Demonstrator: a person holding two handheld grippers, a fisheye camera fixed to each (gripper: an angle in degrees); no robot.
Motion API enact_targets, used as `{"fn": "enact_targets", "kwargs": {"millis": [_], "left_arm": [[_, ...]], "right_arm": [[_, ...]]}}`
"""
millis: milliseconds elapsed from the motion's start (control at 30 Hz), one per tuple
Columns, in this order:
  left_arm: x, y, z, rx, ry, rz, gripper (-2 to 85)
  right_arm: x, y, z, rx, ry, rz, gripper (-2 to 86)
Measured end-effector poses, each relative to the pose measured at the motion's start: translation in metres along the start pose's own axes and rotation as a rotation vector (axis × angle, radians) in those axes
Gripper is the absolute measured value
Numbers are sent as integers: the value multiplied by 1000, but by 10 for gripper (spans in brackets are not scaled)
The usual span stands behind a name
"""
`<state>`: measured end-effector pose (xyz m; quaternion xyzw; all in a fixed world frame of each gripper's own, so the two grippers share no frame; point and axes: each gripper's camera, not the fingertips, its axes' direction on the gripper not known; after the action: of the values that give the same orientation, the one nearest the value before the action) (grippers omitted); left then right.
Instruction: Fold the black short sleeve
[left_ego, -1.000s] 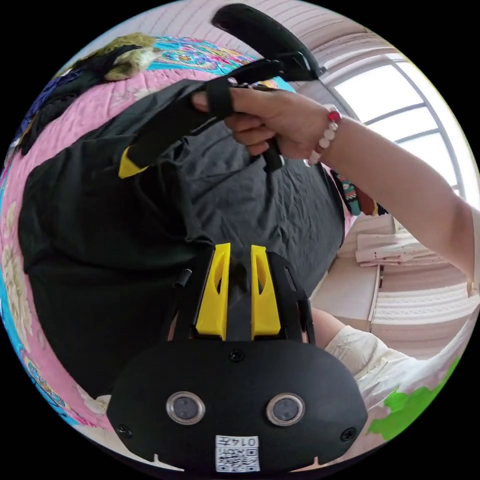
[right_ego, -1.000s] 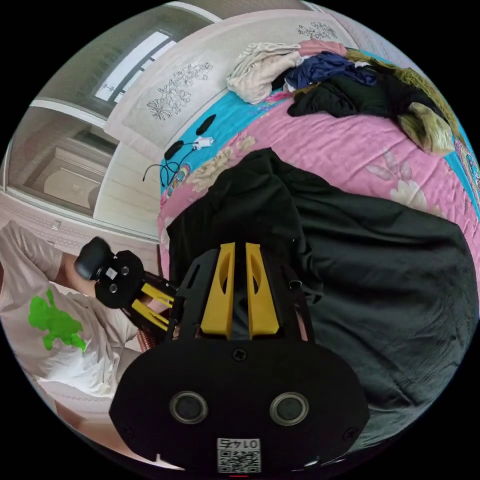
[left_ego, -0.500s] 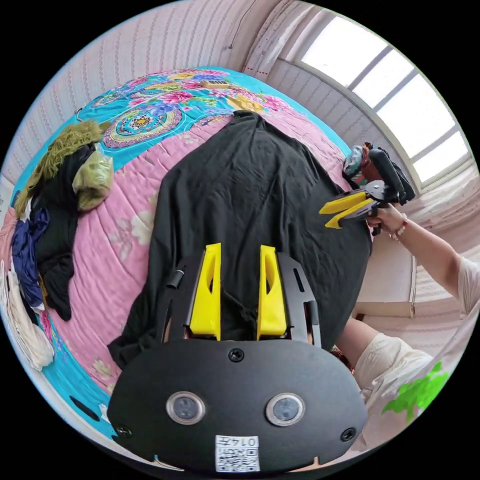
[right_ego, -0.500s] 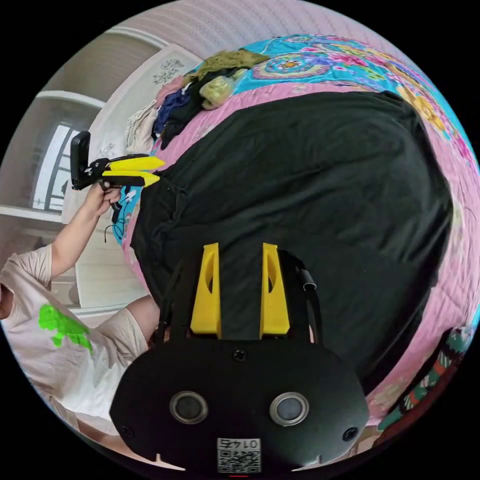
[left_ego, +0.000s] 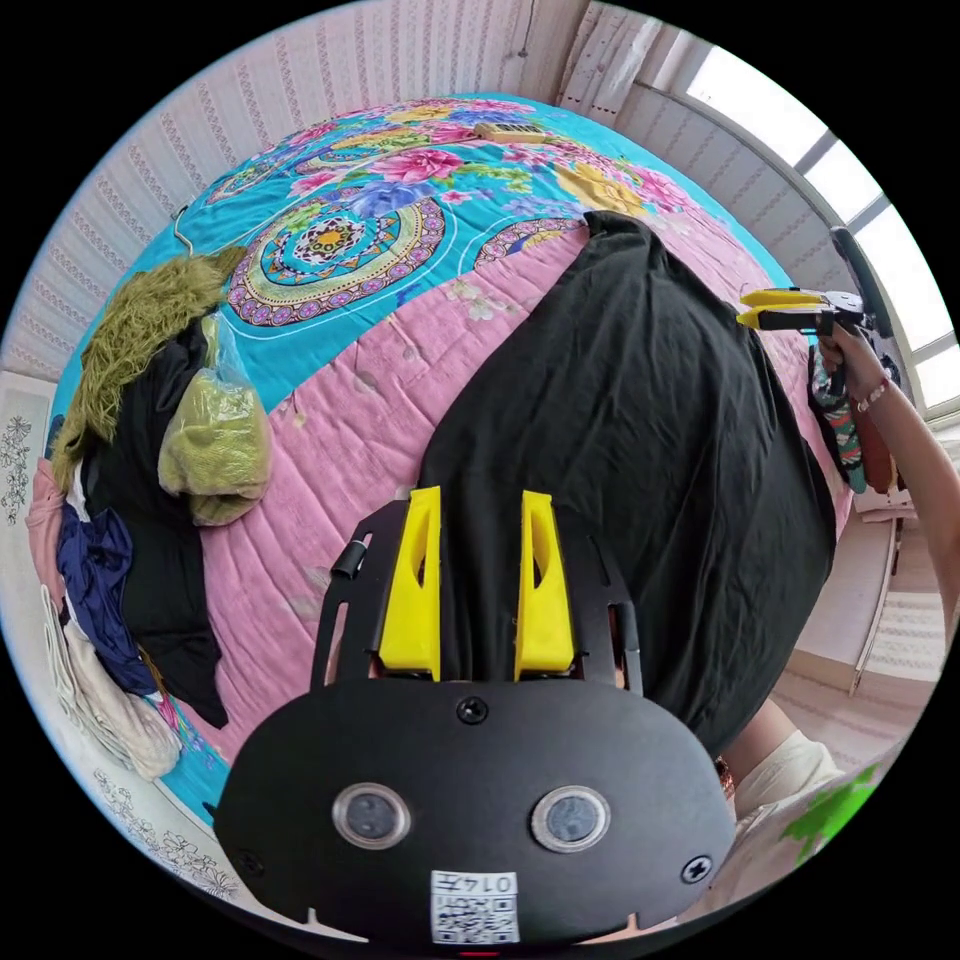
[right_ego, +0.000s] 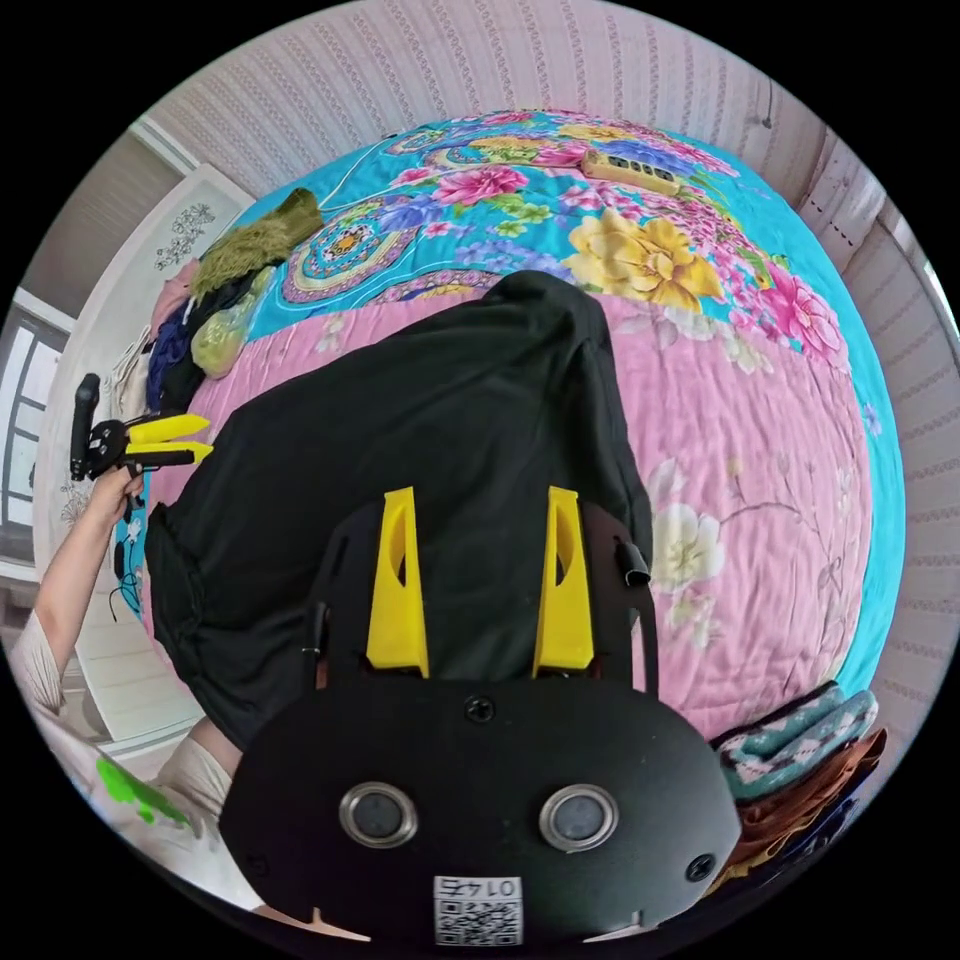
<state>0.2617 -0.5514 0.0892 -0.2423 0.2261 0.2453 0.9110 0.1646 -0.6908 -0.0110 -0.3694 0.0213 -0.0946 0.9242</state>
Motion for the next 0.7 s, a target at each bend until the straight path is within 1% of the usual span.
{"fn": "enact_targets", "kwargs": {"millis": [100,200,300,433,500,567,633,700], "left_arm": [[-7,-14,11,-17,-49,10,118],[-13,-25,25,-35,-16,0,118],[-17,-34,38,-59,-12,1,121],[-20,-45,53,-89,10,20,126],[-20,-49,59,-91,7,29,126],[-20,-53,64,-89,7,37,127],[-22,-55,67,-81,12,37,127],[-24,-55,68,-69,24,34,125]], "right_arm": [[13,-28,7,-5,78,25,213],[20,-51,14,-21,96,31,233],[26,-69,19,4,145,45,251],[39,-84,32,4,156,61,252],[50,-92,43,7,164,71,240],[60,-96,51,18,132,83,219],[69,-98,63,4,113,95,180],[80,-97,78,-30,65,100,107]]}}
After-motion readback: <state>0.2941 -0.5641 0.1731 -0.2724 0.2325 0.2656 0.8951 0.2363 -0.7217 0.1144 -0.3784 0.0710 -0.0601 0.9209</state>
